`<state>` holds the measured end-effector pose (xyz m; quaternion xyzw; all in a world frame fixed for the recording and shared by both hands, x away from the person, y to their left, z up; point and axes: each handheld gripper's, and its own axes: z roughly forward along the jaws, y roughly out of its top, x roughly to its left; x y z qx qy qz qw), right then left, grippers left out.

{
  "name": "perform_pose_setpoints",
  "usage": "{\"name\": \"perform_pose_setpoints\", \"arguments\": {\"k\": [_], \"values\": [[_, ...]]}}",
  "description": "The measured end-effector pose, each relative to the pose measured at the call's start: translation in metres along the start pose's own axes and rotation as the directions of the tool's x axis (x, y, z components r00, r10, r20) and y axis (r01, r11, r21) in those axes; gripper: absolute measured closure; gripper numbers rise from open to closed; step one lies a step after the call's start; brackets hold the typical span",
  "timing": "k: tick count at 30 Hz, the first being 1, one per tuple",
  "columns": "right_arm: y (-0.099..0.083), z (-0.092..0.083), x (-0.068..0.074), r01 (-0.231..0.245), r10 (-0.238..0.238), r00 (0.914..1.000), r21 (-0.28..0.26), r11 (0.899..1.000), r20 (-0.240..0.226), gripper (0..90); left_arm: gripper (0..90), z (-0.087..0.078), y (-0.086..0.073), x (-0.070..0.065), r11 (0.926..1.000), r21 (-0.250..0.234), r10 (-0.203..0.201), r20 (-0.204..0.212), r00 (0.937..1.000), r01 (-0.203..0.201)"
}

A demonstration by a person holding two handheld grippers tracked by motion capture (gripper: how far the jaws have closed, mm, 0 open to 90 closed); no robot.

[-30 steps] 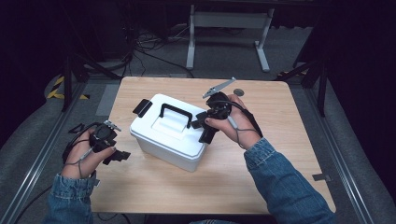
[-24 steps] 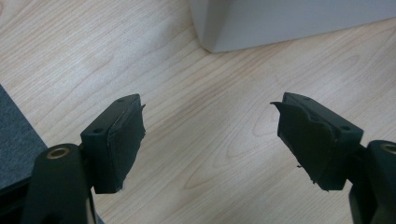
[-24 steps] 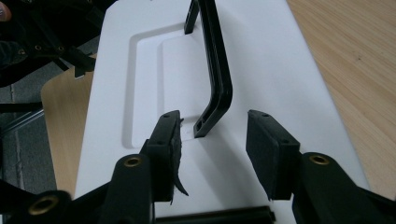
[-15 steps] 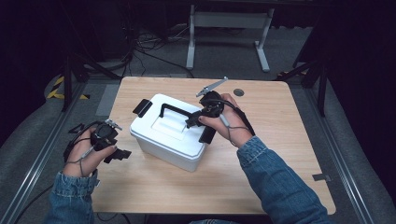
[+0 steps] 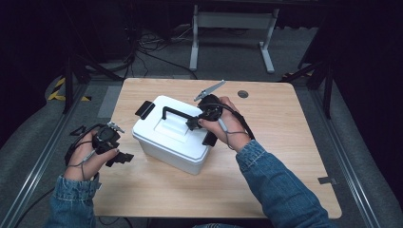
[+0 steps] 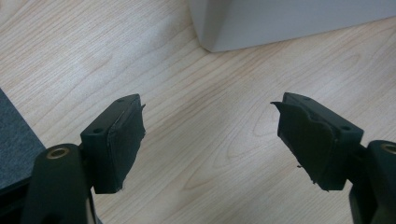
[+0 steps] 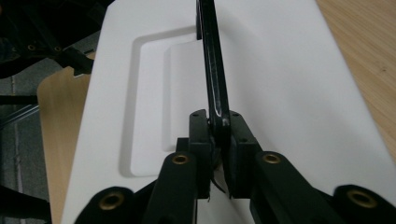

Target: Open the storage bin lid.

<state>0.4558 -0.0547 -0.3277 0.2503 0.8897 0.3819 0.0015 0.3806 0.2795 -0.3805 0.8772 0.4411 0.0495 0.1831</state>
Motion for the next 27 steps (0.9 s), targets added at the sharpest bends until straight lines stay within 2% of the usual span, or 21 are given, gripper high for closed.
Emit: {"name": "perform_pose_setpoints", "arguments": {"k": [11,20,27], "values": [[0.004,0.0,0.008,0.042,-0.042,0.9985,0.013,0.999,0.036,84.9,23.5,0.0,-0.001,0.001,1.0,-0.002,-0.001,0.0,1.0,0.001],[0.009,-0.009,0.012,0.052,-0.051,0.9978,-0.025,0.998,0.042,85.0,23.5,0.0,-0.002,0.002,0.9998,-0.002,-0.017,0.003,0.9998,0.017],[0.016,-0.026,0.015,0.059,-0.056,0.9975,-0.083,0.995,0.044,85.0,23.5,0.0,-0.002,0.002,0.9998,-0.001,-0.019,0.002,0.9998,0.019]]}}
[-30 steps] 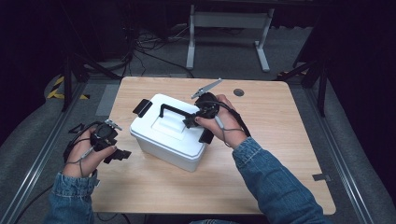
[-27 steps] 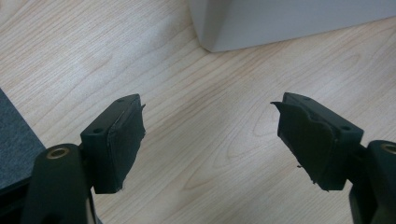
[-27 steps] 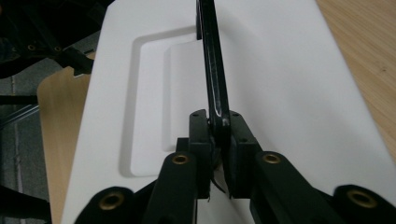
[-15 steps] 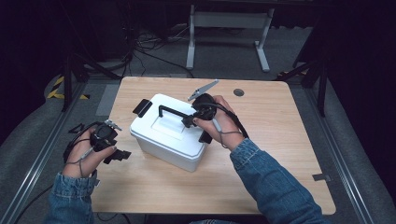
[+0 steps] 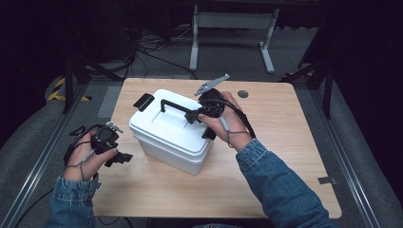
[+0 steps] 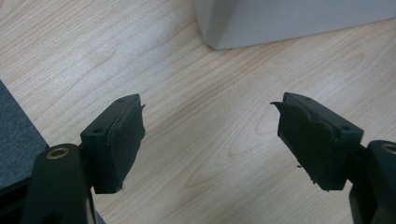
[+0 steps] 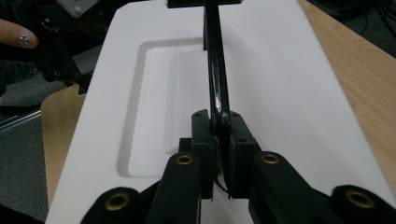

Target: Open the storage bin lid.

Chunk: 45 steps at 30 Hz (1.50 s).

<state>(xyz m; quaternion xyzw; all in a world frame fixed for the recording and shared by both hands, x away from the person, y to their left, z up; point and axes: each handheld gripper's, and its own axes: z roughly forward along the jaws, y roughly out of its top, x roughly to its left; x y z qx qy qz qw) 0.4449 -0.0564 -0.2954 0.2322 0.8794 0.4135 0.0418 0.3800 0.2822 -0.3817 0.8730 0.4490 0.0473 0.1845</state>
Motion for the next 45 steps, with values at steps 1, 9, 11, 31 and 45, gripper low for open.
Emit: {"name": "perform_pose_setpoints", "arguments": {"k": [1,9,11,31,45], "values": [[0.001,-0.003,0.0,0.004,-0.004,1.0,-0.004,1.0,0.003,85.0,23.5,0.0,0.0,0.0,1.0,0.0,0.0,0.0,1.0,0.0],[0.007,-0.021,0.005,0.018,-0.018,0.9998,-0.055,0.998,0.01,85.0,23.5,0.0,0.0,0.0,1.0,0.002,0.005,-0.004,1.0,-0.005],[0.008,-0.024,0.005,0.021,-0.021,0.9997,-0.063,0.998,0.01,85.0,23.5,0.0,0.0,0.0,1.0,0.003,0.005,-0.004,1.0,-0.005],[-0.005,-0.069,-0.014,-0.008,0.017,0.996,-0.101,0.995,0.088,85.0,23.3,0.002,0.001,0.001,0.9999,0.009,0.011,-0.001,0.9999,-0.011],[-0.029,-0.106,-0.037,-0.064,0.083,0.9835,-0.118,0.991,0.161,85.0,23.2,0.002,-0.001,0.002,0.9999,0.012,0.005,0.002,1.0,-0.005]]}}
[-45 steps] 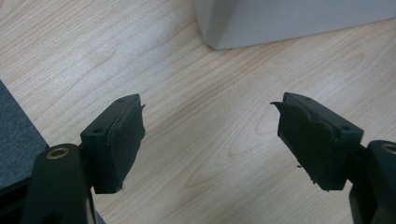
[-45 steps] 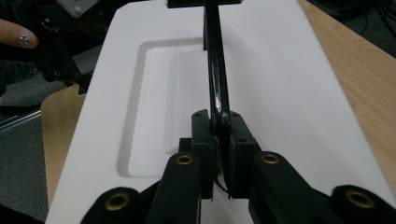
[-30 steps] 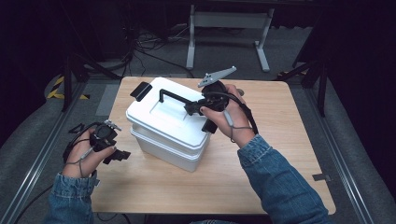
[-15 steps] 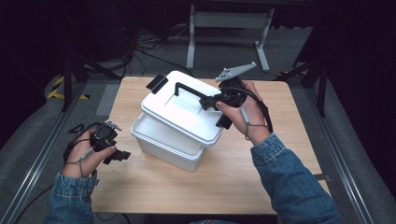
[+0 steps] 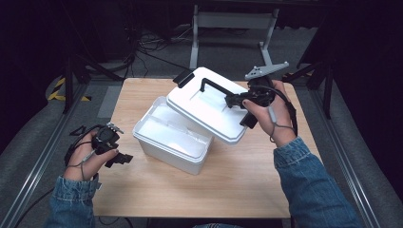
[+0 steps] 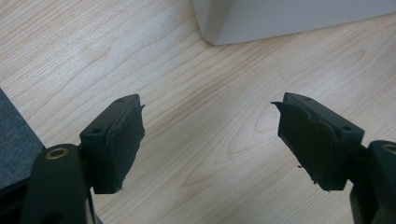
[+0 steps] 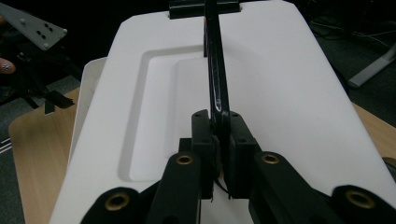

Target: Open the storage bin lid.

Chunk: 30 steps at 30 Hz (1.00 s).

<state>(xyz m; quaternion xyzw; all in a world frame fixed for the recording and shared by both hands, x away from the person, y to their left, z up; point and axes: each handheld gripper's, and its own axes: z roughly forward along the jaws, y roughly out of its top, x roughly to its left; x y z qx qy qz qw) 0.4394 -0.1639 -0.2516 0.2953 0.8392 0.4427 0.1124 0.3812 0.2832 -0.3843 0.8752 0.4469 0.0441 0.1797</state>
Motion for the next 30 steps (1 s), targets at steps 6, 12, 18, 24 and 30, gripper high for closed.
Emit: {"name": "perform_pose_setpoints", "arguments": {"k": [6,12,18,24,30], "values": [[-0.008,-0.014,-0.012,-0.02,0.02,0.9991,-0.001,1.0,0.036,85.0,23.1,-0.001,-0.001,0.002,1.0,-0.001,0.006,-0.012,0.9999,-0.006],[-0.017,-0.027,-0.026,-0.053,0.054,0.9959,-0.011,0.999,0.073,85.0,23.2,0.0,-0.001,0.0,0.9999,0.003,-0.011,0.005,0.9999,0.011],[-0.023,-0.036,-0.037,-0.076,0.077,0.9911,-0.009,0.997,0.109,84.9,23.1,0.0,-0.001,0.0,0.9999,0.004,-0.011,0.006,0.9999,0.011],[-0.031,-0.043,-0.05,-0.101,0.101,0.9848,-0.003,0.995,0.141,84.9,23.1,0.0,-0.001,0.0,0.9999,0.005,-0.01,0.004,0.9999,0.01],[-0.038,-0.046,-0.061,-0.126,0.123,0.9775,0.004,0.992,0.171,84.9,23.0,0.0,-0.001,-0.001,0.9999,0.008,-0.01,0.005,0.9999,0.01]]}}
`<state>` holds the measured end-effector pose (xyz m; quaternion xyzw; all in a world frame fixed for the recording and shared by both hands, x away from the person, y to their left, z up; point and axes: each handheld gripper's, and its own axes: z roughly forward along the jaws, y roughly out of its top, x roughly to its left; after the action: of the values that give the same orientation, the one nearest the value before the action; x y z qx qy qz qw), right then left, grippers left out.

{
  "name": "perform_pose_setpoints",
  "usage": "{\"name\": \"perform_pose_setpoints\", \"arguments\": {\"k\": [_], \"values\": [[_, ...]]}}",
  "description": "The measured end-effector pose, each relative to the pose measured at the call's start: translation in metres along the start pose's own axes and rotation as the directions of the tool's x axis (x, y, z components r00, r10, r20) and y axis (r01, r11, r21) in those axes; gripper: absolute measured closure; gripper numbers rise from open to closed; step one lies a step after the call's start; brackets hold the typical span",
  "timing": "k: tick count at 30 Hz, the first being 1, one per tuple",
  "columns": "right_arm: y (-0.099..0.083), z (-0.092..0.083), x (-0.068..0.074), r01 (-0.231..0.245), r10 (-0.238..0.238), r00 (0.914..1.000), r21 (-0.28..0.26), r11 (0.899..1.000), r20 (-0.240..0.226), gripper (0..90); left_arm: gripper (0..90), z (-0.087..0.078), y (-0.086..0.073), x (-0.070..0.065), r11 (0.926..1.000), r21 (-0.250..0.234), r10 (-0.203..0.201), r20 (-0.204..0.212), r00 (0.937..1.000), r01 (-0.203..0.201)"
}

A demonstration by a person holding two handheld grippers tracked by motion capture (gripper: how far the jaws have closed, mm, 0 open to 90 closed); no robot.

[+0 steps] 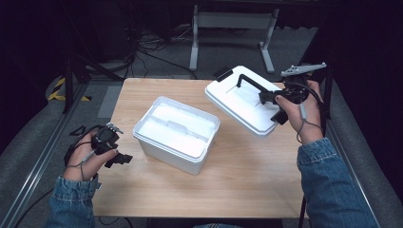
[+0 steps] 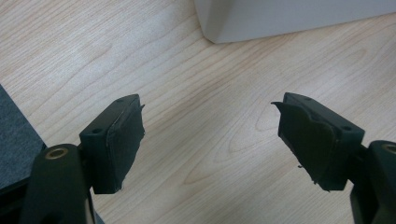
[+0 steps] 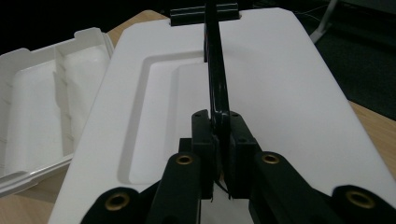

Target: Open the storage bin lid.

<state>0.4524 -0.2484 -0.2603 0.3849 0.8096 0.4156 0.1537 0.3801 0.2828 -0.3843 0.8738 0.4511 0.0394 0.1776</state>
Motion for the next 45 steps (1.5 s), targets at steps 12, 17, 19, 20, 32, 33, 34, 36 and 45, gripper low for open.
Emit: {"name": "perform_pose_setpoints", "arguments": {"k": [12,17,19,20,32,33,34,36,45], "values": [[-0.026,0.016,-0.027,-0.053,0.05,0.9972,0.054,0.997,0.056,84.9,23.1,0.0,0.0,0.0,1.0,0.005,-0.004,0.001,1.0,0.004],[-0.04,0.025,-0.038,-0.079,0.074,0.9948,0.065,0.995,0.069,85.0,23.1,0.0,0.0,0.001,0.9999,0.006,0.013,-0.014,0.9998,-0.013],[-0.046,0.029,-0.042,-0.088,0.082,0.9934,0.077,0.993,0.08,85.0,23.1,0.001,0.0,0.001,1.0,0.008,-0.001,0.001,1.0,0.001],[-0.048,0.031,-0.044,-0.09,0.083,0.993,0.083,0.992,0.084,84.9,23.1,0.002,0.0,0.001,1.0,0.008,-0.001,0.001,1.0,0.001],[-0.072,0.045,-0.059,-0.126,0.113,0.9875,0.115,0.985,0.11,84.9,23.1,0.002,0.0,0.0,1.0,0.008,0.002,0.003,1.0,-0.002],[-0.075,0.047,-0.061,-0.127,0.114,0.9871,0.112,0.986,0.112,84.9,23.1,0.002,0.0,0.0,1.0,0.008,0.003,0.003,1.0,-0.003],[-0.076,0.047,-0.061,-0.127,0.114,0.9868,0.115,0.985,0.115,84.9,23.1,0.002,0.0,0.0,1.0,0.007,0.004,0.003,1.0,-0.004],[-0.079,0.05,-0.063,-0.129,0.116,0.9863,0.117,0.985,0.117,84.9,23.1,0.002,0.001,0.0,1.0,0.006,0.007,0.0,1.0,-0.007],[-0.097,0.061,-0.071,-0.155,0.139,0.9829,0.139,0.978,0.121,84.9,22.9,0.003,0.0,0.0,0.9999,0.013,0.011,0.002,0.9999,-0.011]]}}
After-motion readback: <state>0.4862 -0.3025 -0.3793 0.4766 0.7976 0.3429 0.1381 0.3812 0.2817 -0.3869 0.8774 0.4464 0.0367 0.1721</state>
